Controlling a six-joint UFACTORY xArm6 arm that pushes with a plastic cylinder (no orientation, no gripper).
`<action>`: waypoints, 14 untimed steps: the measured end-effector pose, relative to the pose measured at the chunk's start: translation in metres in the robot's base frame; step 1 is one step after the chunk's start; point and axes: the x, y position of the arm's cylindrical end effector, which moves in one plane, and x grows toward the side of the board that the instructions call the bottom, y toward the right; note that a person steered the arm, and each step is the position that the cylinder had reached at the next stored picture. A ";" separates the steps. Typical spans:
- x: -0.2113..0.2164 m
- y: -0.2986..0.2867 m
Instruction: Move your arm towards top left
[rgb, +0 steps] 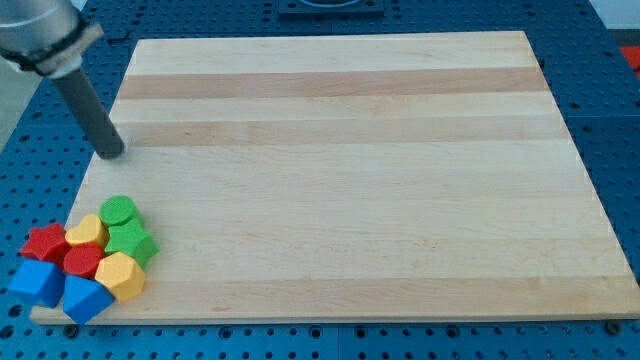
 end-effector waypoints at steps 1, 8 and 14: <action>0.022 0.050; 0.189 0.132; -0.088 0.133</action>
